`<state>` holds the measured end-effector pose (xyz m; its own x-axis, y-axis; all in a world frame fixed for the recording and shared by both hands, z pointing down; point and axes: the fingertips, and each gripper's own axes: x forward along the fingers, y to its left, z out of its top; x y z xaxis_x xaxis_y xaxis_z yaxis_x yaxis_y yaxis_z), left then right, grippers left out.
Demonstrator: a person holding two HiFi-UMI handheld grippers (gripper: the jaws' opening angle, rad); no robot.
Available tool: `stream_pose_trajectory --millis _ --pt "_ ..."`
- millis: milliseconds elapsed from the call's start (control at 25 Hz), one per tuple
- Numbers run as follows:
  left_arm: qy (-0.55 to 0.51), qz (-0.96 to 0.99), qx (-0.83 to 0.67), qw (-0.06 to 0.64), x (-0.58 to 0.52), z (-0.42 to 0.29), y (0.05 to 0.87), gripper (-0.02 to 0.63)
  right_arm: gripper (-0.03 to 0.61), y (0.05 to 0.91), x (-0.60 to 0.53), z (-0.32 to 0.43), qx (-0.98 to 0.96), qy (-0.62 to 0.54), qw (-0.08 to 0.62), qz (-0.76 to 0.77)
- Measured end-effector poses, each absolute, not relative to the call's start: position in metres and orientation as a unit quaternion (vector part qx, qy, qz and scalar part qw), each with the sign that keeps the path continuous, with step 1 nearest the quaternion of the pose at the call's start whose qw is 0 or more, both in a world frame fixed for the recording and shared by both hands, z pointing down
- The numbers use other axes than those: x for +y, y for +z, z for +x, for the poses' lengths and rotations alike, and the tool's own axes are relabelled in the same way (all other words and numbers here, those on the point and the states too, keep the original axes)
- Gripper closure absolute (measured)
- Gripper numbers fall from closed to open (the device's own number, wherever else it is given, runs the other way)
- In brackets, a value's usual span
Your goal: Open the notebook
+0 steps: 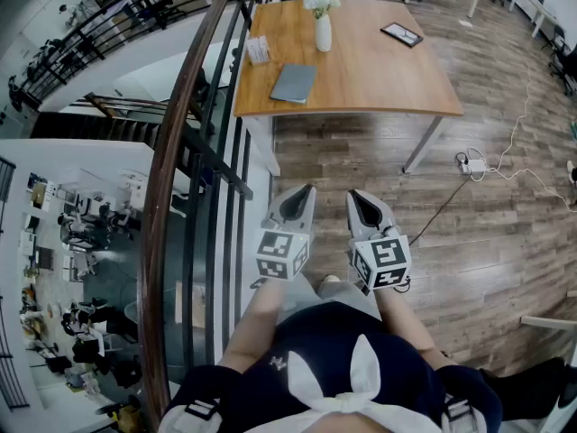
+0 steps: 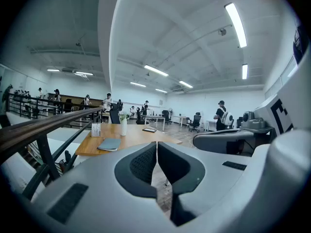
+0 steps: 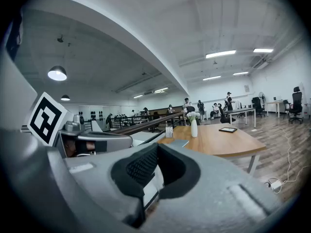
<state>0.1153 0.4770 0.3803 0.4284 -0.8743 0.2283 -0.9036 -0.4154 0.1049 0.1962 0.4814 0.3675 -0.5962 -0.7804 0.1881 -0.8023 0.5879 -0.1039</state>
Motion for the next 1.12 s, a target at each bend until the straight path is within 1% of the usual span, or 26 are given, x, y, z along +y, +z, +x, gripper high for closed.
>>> stream_pose_trajectory --millis 520,760,960,1120 --pt "0.071 0.836 -0.531 0.118 0.434 0.109 0.397 0.588 0.581 0.372 0.438 0.190 -0.891 0.076 0.060 0.443" --pt "0.072 0.841 -0.521 0.126 0.389 0.094 0.409 0.588 0.580 0.385 0.397 0.168 -0.888 0.081 0.078 0.447" --pt "0.074 0.845 -0.514 0.129 0.333 0.076 0.413 0.588 0.580 0.392 0.340 0.148 -0.884 0.084 0.089 0.451" --pt "0.072 0.846 -0.512 0.130 0.286 0.048 0.411 0.588 0.580 0.391 0.295 0.122 -0.881 0.083 0.096 0.456"
